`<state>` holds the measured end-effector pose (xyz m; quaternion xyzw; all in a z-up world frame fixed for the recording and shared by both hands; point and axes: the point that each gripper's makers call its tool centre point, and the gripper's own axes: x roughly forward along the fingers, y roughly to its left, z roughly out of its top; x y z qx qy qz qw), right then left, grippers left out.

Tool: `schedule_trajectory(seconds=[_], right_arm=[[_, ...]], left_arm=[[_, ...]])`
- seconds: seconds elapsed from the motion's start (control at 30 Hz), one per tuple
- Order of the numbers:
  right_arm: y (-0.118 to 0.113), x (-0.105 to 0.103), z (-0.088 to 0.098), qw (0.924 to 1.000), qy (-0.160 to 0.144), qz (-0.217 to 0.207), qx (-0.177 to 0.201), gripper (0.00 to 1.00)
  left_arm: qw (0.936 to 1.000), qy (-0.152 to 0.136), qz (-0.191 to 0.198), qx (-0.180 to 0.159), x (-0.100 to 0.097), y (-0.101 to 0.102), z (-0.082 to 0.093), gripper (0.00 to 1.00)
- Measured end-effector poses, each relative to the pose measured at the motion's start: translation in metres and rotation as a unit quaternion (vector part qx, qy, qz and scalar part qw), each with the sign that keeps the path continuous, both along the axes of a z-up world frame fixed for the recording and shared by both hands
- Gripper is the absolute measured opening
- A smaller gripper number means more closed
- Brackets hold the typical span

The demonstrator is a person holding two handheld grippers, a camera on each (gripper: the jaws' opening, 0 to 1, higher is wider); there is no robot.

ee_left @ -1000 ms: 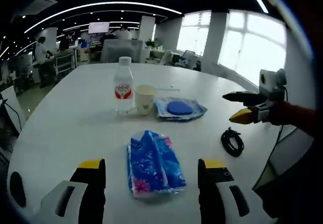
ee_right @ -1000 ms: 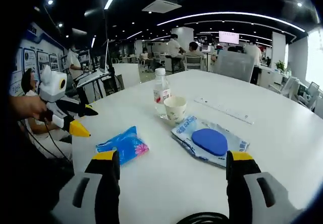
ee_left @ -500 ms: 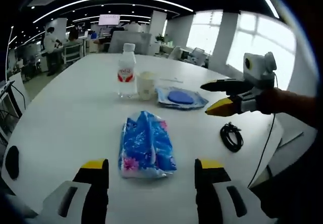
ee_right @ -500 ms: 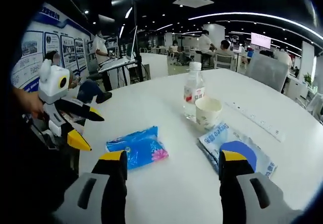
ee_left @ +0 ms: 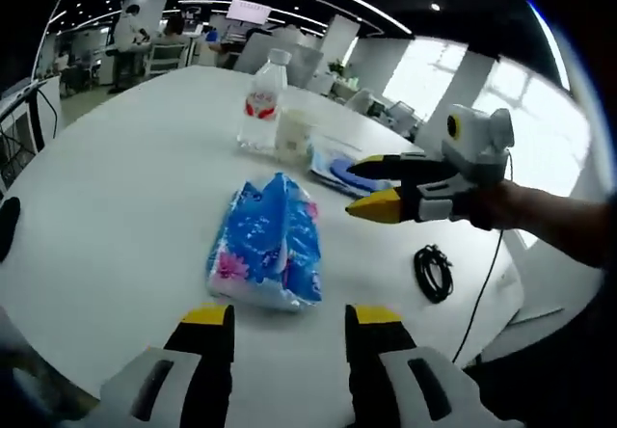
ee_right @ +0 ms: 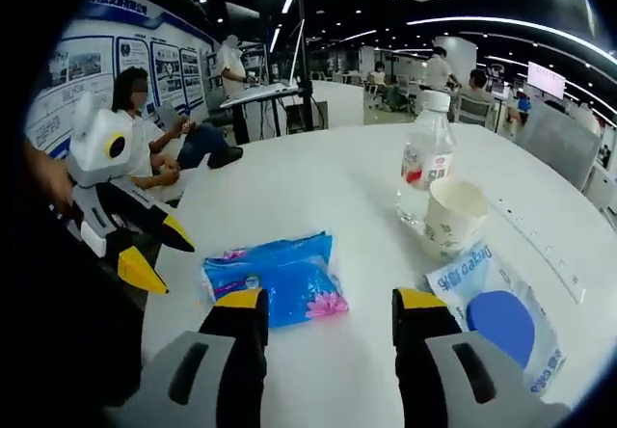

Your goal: Arrange the tabletop items into an orderly group along one side of the table until the central work area is clear of visible clutter.

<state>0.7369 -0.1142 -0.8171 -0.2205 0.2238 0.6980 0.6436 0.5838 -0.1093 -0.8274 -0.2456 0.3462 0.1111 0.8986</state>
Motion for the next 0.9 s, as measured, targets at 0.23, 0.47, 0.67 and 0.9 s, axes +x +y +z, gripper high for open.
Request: schedule_trajectory(seconds=[0.23, 0.47, 0.67, 0.9], right_arm=[[0.013, 0.001, -0.012, 0.9998, 0.004, -0.010, -0.017, 0.30], [0.020, -0.004, -0.023, 0.9993, -0.008, 0.012, -0.035, 0.27], [0.024, -0.008, -0.035, 0.9978, -0.025, 0.026, -0.055, 0.17], [0.021, -0.012, -0.042, 0.9971, -0.033, 0.031, -0.061, 0.09]], left_arm=[[0.9994, 0.008, 0.005, -0.033, 0.010, -0.006, 0.001, 0.35], [0.9984, 0.021, 0.021, -0.048, 0.013, -0.001, -0.010, 0.30], [0.9970, 0.031, 0.031, -0.063, 0.015, -0.001, -0.015, 0.24], [0.9959, 0.047, 0.039, -0.067, 0.017, 0.008, -0.027, 0.14]])
